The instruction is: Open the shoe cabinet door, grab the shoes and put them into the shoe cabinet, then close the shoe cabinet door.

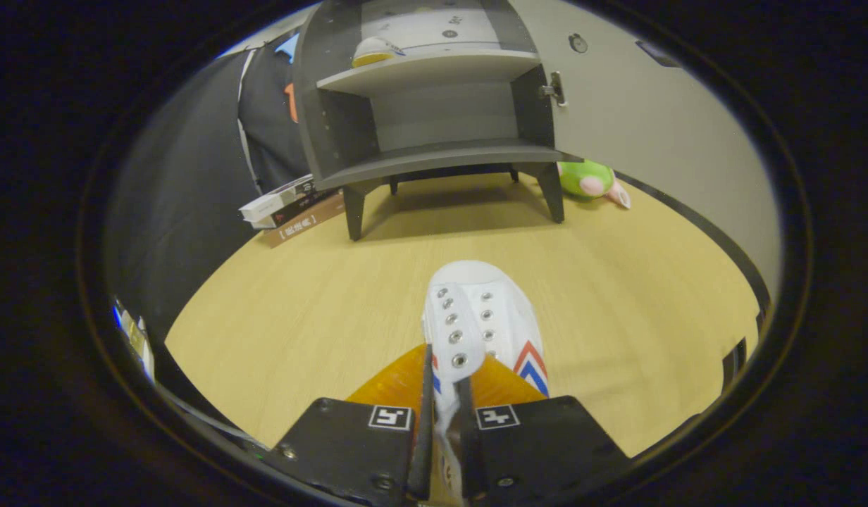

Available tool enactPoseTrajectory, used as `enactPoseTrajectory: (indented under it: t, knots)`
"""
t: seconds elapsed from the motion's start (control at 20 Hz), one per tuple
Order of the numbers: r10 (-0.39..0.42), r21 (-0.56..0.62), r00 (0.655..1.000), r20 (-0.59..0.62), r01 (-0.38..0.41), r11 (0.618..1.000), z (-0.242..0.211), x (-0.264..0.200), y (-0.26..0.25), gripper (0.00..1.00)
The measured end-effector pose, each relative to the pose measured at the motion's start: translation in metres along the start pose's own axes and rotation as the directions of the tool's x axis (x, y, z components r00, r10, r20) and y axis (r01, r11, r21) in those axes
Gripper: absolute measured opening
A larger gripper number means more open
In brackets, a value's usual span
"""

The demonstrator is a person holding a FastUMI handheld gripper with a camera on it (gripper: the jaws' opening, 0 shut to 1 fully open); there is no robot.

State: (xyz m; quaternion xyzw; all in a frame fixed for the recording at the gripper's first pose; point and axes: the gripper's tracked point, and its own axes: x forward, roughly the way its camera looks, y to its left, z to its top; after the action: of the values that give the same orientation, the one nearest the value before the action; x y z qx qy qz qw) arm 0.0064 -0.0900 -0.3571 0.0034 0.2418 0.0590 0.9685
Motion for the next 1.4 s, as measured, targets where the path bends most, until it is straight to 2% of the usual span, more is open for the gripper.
enactPoseTrajectory:
  t: [0.05, 0.2, 0.6, 1.0, 1.4]
  knots:
    - [-0.02, -0.04, 1.0, -0.008, 0.02, 0.999, 0.001, -0.002, 0.001, 0.18]
    - [-0.033, -0.053, 0.999, -0.014, 0.032, 0.998, 0.008, -0.007, 0.004, 0.09]
    - [-0.037, -0.082, 0.994, 0.101, 0.045, 0.996, 0.083, -0.044, 0.004, 0.08]
    - [-0.034, -0.101, 0.972, 0.233, 0.059, 0.993, 0.199, -0.091, 0.02, 0.08]
    - [-0.055, -0.103, 0.94, 0.338, 0.095, 0.99, 0.317, -0.104, 0.031, 0.08]
